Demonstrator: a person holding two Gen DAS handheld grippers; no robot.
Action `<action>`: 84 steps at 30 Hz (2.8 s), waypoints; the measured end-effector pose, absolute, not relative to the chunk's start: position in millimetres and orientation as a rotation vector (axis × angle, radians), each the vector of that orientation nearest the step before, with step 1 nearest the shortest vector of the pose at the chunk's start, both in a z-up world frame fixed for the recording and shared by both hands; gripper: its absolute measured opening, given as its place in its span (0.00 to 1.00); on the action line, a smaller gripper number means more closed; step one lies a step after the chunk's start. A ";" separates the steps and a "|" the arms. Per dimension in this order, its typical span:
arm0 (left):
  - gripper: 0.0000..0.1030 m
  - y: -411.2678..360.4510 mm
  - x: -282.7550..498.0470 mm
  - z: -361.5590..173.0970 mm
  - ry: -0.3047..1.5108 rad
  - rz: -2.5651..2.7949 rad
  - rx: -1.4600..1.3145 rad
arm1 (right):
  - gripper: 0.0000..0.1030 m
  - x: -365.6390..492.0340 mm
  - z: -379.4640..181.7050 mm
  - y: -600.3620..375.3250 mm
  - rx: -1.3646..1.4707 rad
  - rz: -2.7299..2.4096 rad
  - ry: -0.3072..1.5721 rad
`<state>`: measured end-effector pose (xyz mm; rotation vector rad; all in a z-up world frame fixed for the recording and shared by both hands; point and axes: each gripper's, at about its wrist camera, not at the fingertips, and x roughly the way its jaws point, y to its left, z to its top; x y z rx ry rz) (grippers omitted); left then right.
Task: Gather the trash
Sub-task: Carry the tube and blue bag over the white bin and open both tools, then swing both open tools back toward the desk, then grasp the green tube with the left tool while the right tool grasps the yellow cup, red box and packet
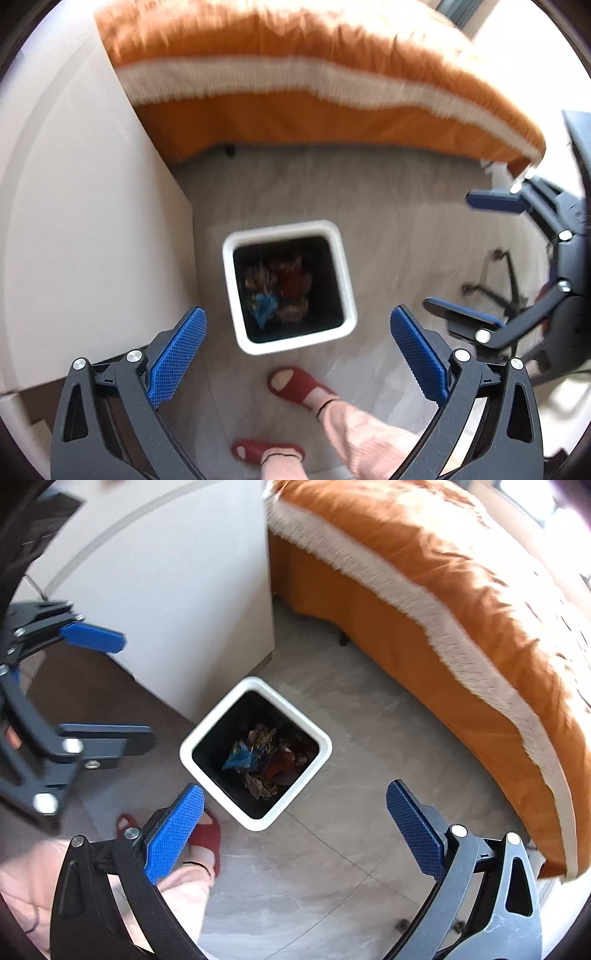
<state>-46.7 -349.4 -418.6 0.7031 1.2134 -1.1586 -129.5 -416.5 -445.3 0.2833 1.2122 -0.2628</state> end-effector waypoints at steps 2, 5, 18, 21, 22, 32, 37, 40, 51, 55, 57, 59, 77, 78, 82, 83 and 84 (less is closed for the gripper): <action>0.95 -340.2 -50.2 -373.6 1.158 -1.158 0.658 | 0.96 -134.4 -417.1 -424.2 0.297 -0.287 1.181; 0.95 -322.5 -52.5 -312.0 1.083 -1.137 0.602 | 0.96 -134.5 -367.3 -432.4 0.308 -0.311 1.107; 0.95 -200.4 10.6 -138.0 0.753 -0.748 0.366 | 0.96 -57.5 -175.7 -402.5 0.186 -0.092 0.706; 0.95 -167.8 37.1 -132.4 0.765 -0.590 0.342 | 0.96 -20.8 -150.7 -381.4 0.132 0.025 0.664; 0.95 -154.7 45.7 -133.6 0.768 -0.525 0.346 | 0.96 -7.5 -144.0 -372.5 0.110 0.061 0.659; 0.95 -73.3 106.6 -150.0 0.834 -0.294 0.314 | 0.96 91.8 -101.9 -256.3 -0.082 0.371 0.604; 0.95 -65.8 125.6 -170.5 0.857 -0.335 0.327 | 0.96 129.2 -105.1 -207.2 -0.101 0.413 0.630; 0.95 -65.6 138.3 -180.7 0.881 -0.346 0.342 | 0.96 160.9 -114.7 -180.3 -0.115 0.404 0.684; 0.67 -61.3 178.5 -197.2 0.948 -0.414 0.315 | 0.96 281.6 -143.2 -124.7 -0.207 0.309 0.777; 0.64 -63.2 180.8 -196.8 0.944 -0.446 0.325 | 0.96 316.1 -150.5 -125.2 -0.164 0.299 0.833; 0.55 -64.0 183.5 -196.6 0.947 -0.461 0.321 | 0.96 328.6 -152.2 -126.3 -0.139 0.306 0.848; 0.42 -65.5 184.7 -195.6 0.949 -0.477 0.314 | 0.96 339.8 -154.7 -126.0 -0.138 0.304 0.863; 0.24 -63.1 199.8 -196.0 0.942 -0.487 0.284 | 0.93 387.1 -160.4 -141.2 -0.044 0.261 0.884; 0.24 -62.4 200.8 -195.2 0.943 -0.482 0.277 | 0.81 385.4 -158.2 -143.7 -0.040 0.256 0.871; 0.24 -51.0 204.5 -196.2 0.936 -0.460 0.235 | 0.71 369.6 -152.6 -151.2 -0.025 0.268 0.852; 0.24 -47.1 208.6 -196.9 0.932 -0.456 0.228 | 0.71 362.4 -149.2 -156.6 -0.024 0.268 0.835; 0.24 -44.1 208.5 -195.4 0.931 -0.452 0.222 | 0.71 357.6 -146.6 -159.0 -0.019 0.271 0.826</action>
